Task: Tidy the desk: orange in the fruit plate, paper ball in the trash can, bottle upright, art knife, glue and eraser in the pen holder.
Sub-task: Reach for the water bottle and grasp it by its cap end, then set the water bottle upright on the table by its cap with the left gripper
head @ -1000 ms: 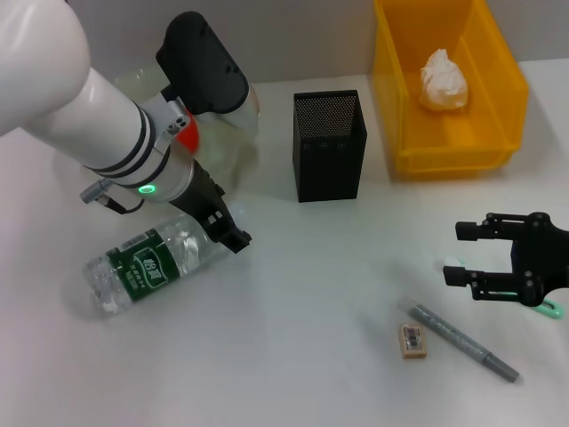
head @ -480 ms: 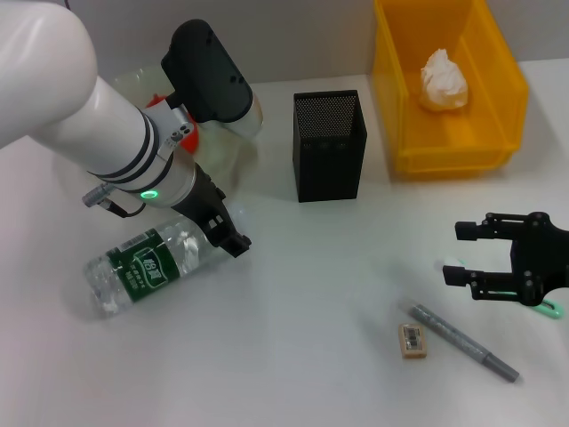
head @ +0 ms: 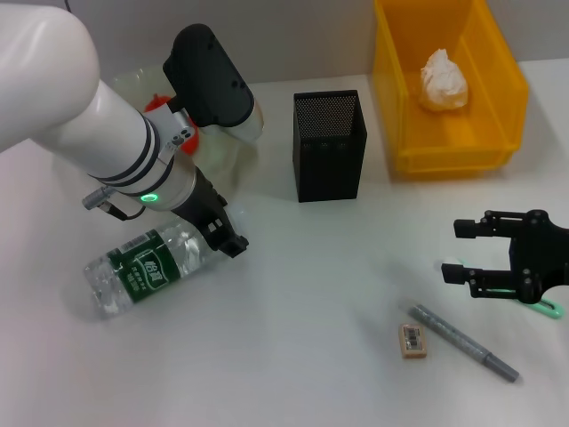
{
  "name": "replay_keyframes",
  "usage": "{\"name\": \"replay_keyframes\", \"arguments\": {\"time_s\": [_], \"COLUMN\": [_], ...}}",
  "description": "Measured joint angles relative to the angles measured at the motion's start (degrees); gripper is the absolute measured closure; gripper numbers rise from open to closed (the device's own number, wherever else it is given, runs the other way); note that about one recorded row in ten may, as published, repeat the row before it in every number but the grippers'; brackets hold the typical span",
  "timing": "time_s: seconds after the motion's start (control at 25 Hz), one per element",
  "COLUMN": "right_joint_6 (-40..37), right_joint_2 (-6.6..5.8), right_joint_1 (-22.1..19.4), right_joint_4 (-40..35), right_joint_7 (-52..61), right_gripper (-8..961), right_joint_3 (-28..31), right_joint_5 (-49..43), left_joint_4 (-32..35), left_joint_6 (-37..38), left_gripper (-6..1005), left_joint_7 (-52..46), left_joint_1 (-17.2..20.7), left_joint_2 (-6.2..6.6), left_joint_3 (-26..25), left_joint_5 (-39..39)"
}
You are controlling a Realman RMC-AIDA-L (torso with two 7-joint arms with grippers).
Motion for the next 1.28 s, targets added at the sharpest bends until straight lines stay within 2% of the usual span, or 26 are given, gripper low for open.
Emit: {"name": "replay_keyframes", "arguments": {"time_s": [0.08,0.28,0.56,0.92,1.28], "right_joint_6": [0.0,0.0,0.0,0.0,0.0], "right_joint_2": [0.00,0.00,-0.09,-0.18,-0.26], "right_joint_1": [0.1,0.1,0.2,0.2,0.3], "right_joint_4": [0.0,0.0,0.0,0.0,0.6], "right_joint_7": [0.0,0.0,0.2,0.3,0.3], "right_gripper": [258,257,257,257,257], "right_joint_3": [0.0,0.0,0.0,0.0,0.0], "right_joint_5": [0.0,0.0,0.0,0.0,0.3], "left_joint_4": [0.1,0.3,0.5,0.8,0.3], "left_joint_6": [0.1,0.6,2.5,2.5,0.1], "left_gripper": [324,318,415,410,413], "left_joint_7": [0.0,0.1,0.8,1.3,2.2], "left_joint_1": [0.0,0.0,-0.1,-0.2,0.2], "left_joint_2": [0.00,0.00,0.00,0.00,0.00], "left_joint_3": [0.0,0.0,0.0,0.0,2.3], "left_joint_5": [0.0,0.0,-0.3,-1.1,-2.7]}}
